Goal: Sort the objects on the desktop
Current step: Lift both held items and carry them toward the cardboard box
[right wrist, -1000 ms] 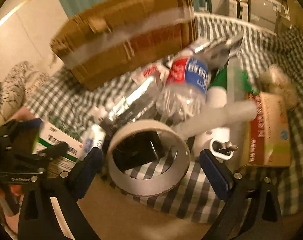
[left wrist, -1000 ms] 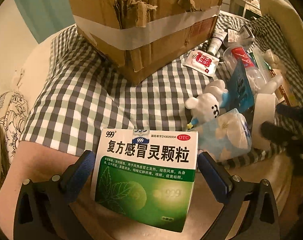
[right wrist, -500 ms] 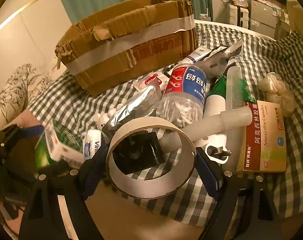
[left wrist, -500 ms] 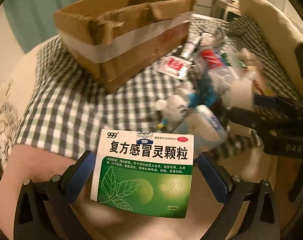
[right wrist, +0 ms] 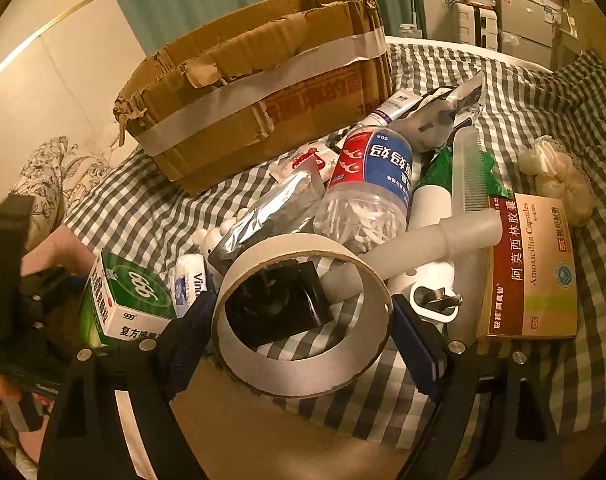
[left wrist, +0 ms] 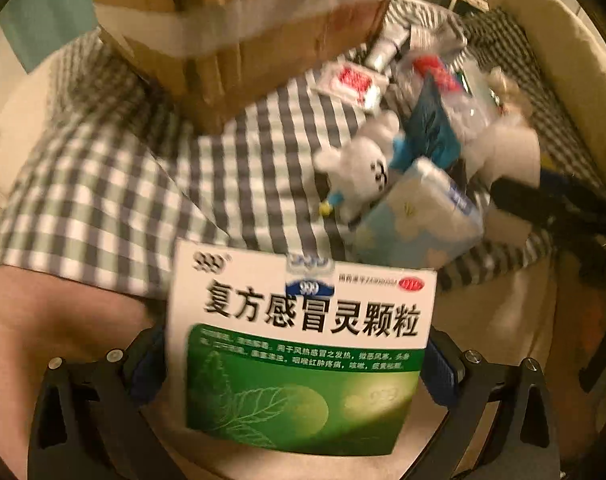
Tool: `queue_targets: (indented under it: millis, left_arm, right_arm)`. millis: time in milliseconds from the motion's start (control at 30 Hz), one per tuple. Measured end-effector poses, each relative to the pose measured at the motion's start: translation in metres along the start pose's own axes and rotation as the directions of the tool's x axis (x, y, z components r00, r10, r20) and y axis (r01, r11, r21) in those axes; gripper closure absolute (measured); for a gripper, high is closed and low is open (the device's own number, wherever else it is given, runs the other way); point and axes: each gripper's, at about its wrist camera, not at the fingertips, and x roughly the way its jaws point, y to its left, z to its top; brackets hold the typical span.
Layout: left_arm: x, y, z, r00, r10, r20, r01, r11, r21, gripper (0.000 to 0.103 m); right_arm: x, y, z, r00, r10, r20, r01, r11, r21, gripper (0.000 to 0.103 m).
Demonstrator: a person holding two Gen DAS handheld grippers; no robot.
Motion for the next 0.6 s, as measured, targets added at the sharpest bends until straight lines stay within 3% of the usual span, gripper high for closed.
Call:
queue_targets:
  millis: [67, 300, 467, 600]
  left_arm:
    - [-0.004, -0.005, 0.0, 1.0, -0.014, 0.021, 0.014, 1.0, 0.02, 0.007]
    - [-0.031, -0.002, 0.005, 0.99, -0.015, 0.141, 0.017, 1.0, -0.012, 0.009]
    - [-0.061, -0.005, 0.017, 0.969, 0.002, 0.249, 0.008, 0.999, -0.038, 0.009]
    - [-0.084, -0.009, 0.029, 0.941, 0.015, 0.338, 0.01, 0.997, -0.073, 0.009]
  right_arm:
    - [0.0, 0.0, 0.0, 1.0, 0.0, 0.001, 0.0, 1.0, 0.003, 0.018]
    - [-0.013, 0.004, 0.001, 0.999, -0.004, 0.047, 0.005, 1.0, -0.018, 0.018]
    - [-0.035, 0.01, 0.007, 0.993, -0.004, 0.12, 0.008, 0.999, -0.031, 0.018]
    - [-0.053, 0.018, 0.019, 0.985, 0.003, 0.172, 0.005, 0.999, -0.05, 0.018]
